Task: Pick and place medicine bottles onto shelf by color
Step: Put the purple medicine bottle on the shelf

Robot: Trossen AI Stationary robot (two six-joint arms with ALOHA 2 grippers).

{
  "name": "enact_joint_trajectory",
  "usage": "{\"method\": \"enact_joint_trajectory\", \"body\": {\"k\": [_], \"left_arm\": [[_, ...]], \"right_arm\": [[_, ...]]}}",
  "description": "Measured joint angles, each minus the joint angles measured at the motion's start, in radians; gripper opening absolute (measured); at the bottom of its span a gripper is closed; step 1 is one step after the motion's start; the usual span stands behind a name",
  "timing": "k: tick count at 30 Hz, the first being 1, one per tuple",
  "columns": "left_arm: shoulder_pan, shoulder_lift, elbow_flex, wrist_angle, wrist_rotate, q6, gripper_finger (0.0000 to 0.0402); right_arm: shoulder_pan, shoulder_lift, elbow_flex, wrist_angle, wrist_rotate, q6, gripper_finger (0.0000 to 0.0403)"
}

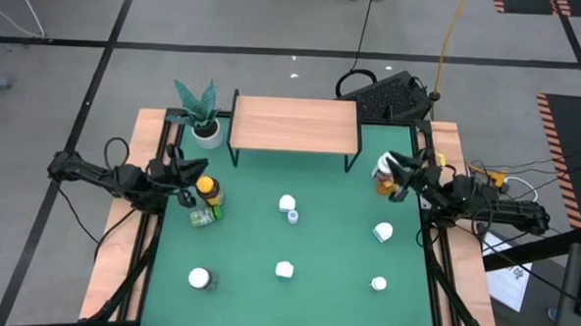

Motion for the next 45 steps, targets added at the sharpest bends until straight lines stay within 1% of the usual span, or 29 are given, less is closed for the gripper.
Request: {"method": "enact_joint_trajectory", "body": {"k": [2, 3, 6, 8, 12, 15, 18, 19, 22, 24, 28, 31, 34, 36, 39, 43, 45], "left_arm": [[0.0, 0.0, 0.0, 0.003, 0.0, 0.005, 0.0036], [0.0, 0.0, 0.0, 0.002, 0.0, 0.011, 0.0038], [0.0, 0.001, 0.0, -0.011, -0.019, 0.008, 0.0056], [0.001, 0.002, 0.0, -0.023, -0.047, 0.004, 0.0076], [0.028, 0.024, 0.0, -0.049, -0.133, -0.006, 0.0124], [0.069, 0.059, 0.0, -0.05, -0.143, -0.032, 0.0162], [0.116, 0.102, 0.013, -0.064, -0.146, -0.054, 0.0192], [0.129, 0.118, 0.022, -0.073, -0.145, -0.064, 0.02], [0.162, 0.171, 0.053, -0.108, -0.134, -0.073, 0.0215], [0.179, 0.21, 0.064, -0.112, -0.132, -0.073, 0.0219], [0.2, 0.273, 0.07, -0.101, -0.132, -0.077, 0.0215], [0.207, 0.308, 0.07, -0.116, -0.141, -0.149, 0.0206], [0.207, 0.334, 0.07, -0.143, -0.142, -0.214, 0.0196], [0.203, 0.346, 0.07, -0.166, -0.138, -0.247, 0.019], [0.183, 0.354, 0.07, -0.223, -0.127, -0.286, 0.0185], [0.154, 0.354, 0.07, -0.305, -0.128, -0.327, 0.0182], [0.142, 0.354, 0.07, -0.32, -0.129, -0.344, 0.0183]], "right_arm": [[0.0, 0.0, 0.0, -0.052, -0.047, 0.015, 0.011], [0.001, 0.0, 0.0, -0.088, -0.04, 0.01, 0.0119], [0.0, 0.004, 0.001, -0.122, 0.068, 0.004, 0.014], [0.0, 0.005, 0.001, -0.106, 0.122, 0.004, 0.0151], [0.0, 0.005, 0.002, -0.096, 0.136, 0.005, 0.0168], [0.0, 0.005, 0.002, -0.122, 0.146, 0.004, 0.0181], [0.0, 0.016, 0.007, -0.13, 0.187, 0.005, 0.02], [0.0, 0.025, 0.021, -0.168, 0.191, 0.012, 0.0208], [-0.001, 0.092, 0.122, -0.292, 0.219, 0.083, 0.0236], [-0.002, 0.154, 0.224, -0.392, 0.23, 0.159, 0.0254], [-0.002, 0.315, 0.454, -0.656, 0.247, 0.291, 0.0283], [-0.007, 0.443, 0.635, -0.889, 0.304, 0.326, 0.0293], [-0.043, 0.564, 0.783, -1.115, 0.349, 0.347, 0.0295], [-0.085, 0.632, 0.862, -1.222, 0.315, 0.393, 0.0295], [-0.153, 0.715, 0.937, -1.329, 0.151, 0.438, 0.0295], [-0.236, 0.794, 0.954, -1.391, -0.053, 0.411, 0.0295], [-0.283, 0.828, 0.954, -1.419, -0.131, 0.381, 0.0295]]}}
